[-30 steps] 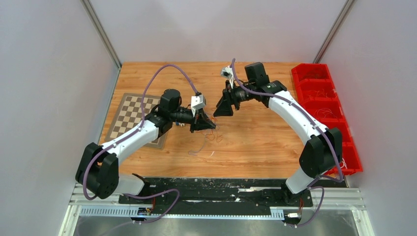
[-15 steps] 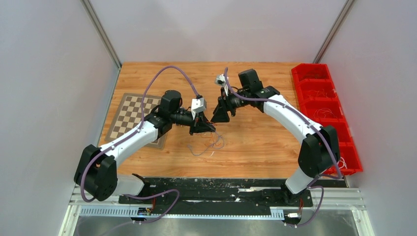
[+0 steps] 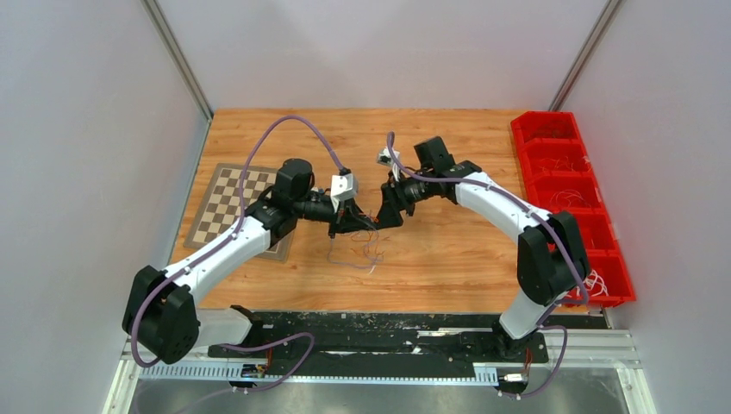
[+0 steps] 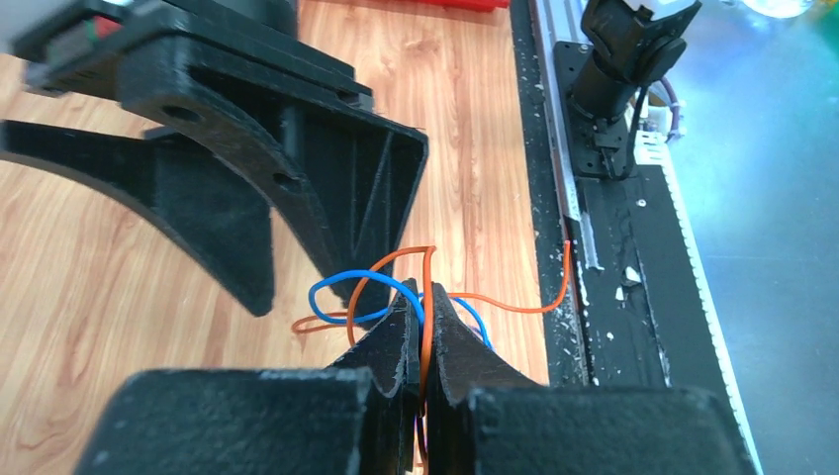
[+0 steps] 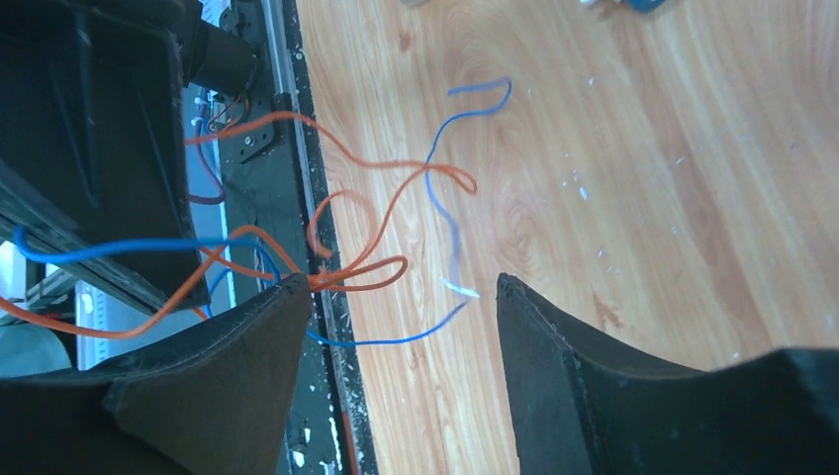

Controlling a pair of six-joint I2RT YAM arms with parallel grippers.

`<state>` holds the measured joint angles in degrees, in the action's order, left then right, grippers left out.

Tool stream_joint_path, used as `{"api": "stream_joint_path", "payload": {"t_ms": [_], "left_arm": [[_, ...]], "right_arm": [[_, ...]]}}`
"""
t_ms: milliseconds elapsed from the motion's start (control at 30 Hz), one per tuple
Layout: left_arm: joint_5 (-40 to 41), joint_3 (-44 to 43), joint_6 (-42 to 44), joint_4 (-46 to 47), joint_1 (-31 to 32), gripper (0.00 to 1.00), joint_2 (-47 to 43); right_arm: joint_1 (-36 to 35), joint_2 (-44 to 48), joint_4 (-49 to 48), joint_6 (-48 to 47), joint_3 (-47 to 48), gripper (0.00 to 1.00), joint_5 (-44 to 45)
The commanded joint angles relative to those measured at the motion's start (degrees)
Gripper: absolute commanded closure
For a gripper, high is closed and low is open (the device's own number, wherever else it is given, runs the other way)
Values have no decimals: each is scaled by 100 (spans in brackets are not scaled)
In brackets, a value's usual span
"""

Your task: Untangle the cables

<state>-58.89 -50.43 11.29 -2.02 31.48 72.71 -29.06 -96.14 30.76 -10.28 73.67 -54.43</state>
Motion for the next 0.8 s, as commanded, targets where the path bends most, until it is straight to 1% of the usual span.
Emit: {"api": "stream_joint_path", "payload": {"t_ms": [0, 33, 100, 133, 167, 200, 233, 267, 300, 367, 433, 633, 767], "left_arm": [[572, -140, 70, -122, -21, 100, -251], [844, -150, -15, -110, -51, 100, -209], [1331, -210, -658, -37, -192, 100, -81], [1444, -247, -876, 8, -339, 100, -28], [1662, -265, -1391, 90, -430, 100, 123], [1767, -298, -1616, 106, -586, 100, 206], [1921, -325, -2044, 128, -672, 100, 397], [1972, -357, -2232, 152, -837, 100, 487], [2032, -368, -2609, 165, -921, 100, 685], [1998, -393, -3104, 365, -1140, 100, 987], [1913, -471, -3435, 458, -1296, 100, 1241], [1767, -607, -3639, 560, -1434, 100, 1598], [1695, -610, -3661, 586, -1441, 100, 1615]], "right_arm": [[133, 408, -102, 108, -149, 32, -98], [265, 498, -99, 98, -249, 32, 9], [694, 653, -81, 105, -431, 30, 145], [950, 699, -64, 99, -510, 27, 189], [1154, 735, -58, 97, -572, 23, 215], [1330, 755, -45, 92, -626, 21, 230], [1426, 766, -32, 53, -664, 20, 247], [1444, 788, -32, 31, -706, 19, 266], [1406, 810, -91, 53, -757, 19, 248], [1188, 801, -273, 141, -828, 19, 309], [860, 783, -473, 78, -858, 20, 534], [91, 587, -1138, -223, -719, 20, 1161], [-89, 400, -1697, -581, -754, 20, 1584]]}}
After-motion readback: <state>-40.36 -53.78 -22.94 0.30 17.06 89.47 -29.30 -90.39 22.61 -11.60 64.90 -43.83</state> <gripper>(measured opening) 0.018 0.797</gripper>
